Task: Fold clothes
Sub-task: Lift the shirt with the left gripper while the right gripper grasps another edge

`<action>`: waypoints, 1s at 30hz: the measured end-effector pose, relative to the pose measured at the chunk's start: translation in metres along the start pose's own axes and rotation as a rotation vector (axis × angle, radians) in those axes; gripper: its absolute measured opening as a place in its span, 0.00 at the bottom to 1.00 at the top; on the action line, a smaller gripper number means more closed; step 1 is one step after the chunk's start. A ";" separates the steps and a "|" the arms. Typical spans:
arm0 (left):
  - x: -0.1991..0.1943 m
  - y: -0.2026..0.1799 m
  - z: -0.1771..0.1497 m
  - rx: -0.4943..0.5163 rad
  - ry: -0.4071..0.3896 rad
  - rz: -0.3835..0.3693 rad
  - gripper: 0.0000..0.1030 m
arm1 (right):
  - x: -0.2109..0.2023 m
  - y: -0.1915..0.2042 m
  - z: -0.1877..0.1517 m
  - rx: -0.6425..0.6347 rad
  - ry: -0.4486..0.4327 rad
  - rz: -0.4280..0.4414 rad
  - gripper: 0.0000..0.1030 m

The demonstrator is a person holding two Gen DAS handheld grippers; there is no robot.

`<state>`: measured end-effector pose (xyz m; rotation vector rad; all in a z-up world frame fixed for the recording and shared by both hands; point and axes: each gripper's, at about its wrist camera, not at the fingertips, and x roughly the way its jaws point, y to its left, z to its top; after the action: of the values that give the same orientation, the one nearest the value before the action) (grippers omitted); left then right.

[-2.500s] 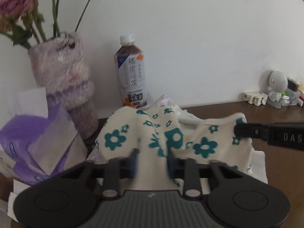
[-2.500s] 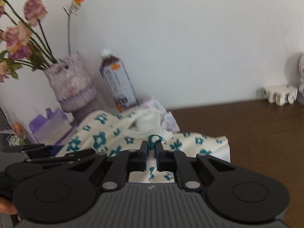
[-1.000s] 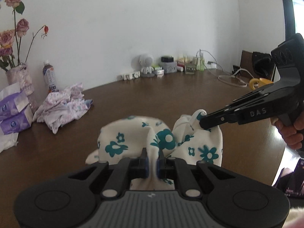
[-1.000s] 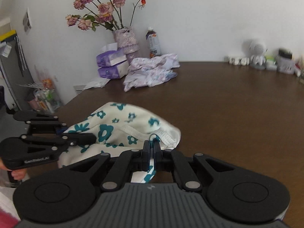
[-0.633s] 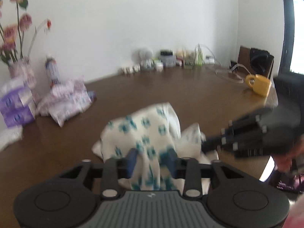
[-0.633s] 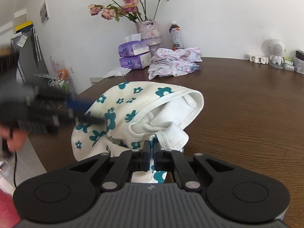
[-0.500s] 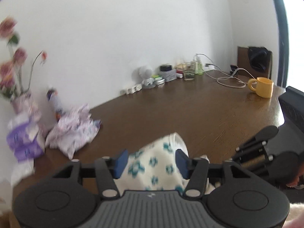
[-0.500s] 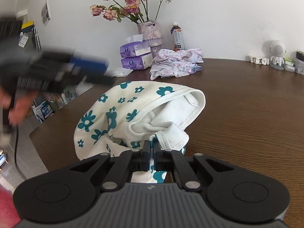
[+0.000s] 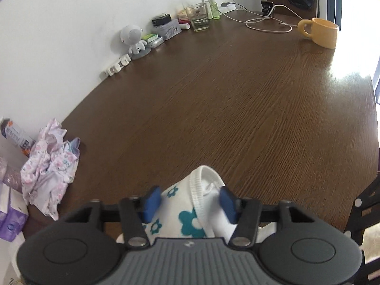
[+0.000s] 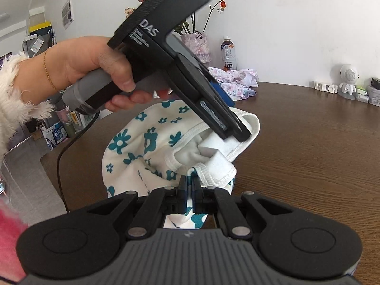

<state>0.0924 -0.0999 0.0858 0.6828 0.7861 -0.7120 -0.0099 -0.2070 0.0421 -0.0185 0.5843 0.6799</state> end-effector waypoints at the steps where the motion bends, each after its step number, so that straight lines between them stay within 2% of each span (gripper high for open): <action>1: -0.001 0.003 -0.002 -0.011 -0.007 -0.005 0.33 | 0.001 -0.003 0.000 0.005 0.004 0.003 0.02; 3: -0.003 0.009 -0.007 -0.033 -0.020 -0.015 0.27 | 0.001 -0.008 0.001 0.016 0.013 0.010 0.02; 4: -0.004 0.012 -0.009 -0.044 -0.027 -0.020 0.20 | 0.002 -0.011 0.001 0.023 0.018 0.016 0.02; 7: -0.008 0.019 -0.019 -0.074 -0.046 -0.012 0.10 | 0.005 -0.018 0.003 0.031 0.027 0.023 0.02; 12: -0.028 0.035 -0.029 -0.140 -0.142 0.075 0.08 | 0.007 -0.044 0.014 0.064 0.029 -0.054 0.02; 16: -0.045 0.066 -0.018 -0.246 -0.237 0.143 0.08 | 0.005 -0.078 0.053 0.070 -0.027 -0.161 0.02; 19: -0.061 0.089 0.006 -0.298 -0.347 0.203 0.08 | 0.005 -0.095 0.105 0.032 -0.112 -0.272 0.02; 22: -0.086 0.114 0.042 -0.337 -0.488 0.284 0.07 | 0.010 -0.105 0.175 -0.004 -0.208 -0.382 0.02; 27: -0.161 0.151 0.119 -0.378 -0.752 0.442 0.07 | -0.019 -0.108 0.309 -0.072 -0.466 -0.563 0.02; 30: -0.215 0.160 0.160 -0.348 -0.895 0.593 0.07 | -0.054 -0.096 0.373 -0.086 -0.633 -0.647 0.00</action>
<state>0.1676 -0.0651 0.3865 0.1977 -0.1346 -0.2597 0.2013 -0.2390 0.3674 -0.0668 -0.0768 0.0560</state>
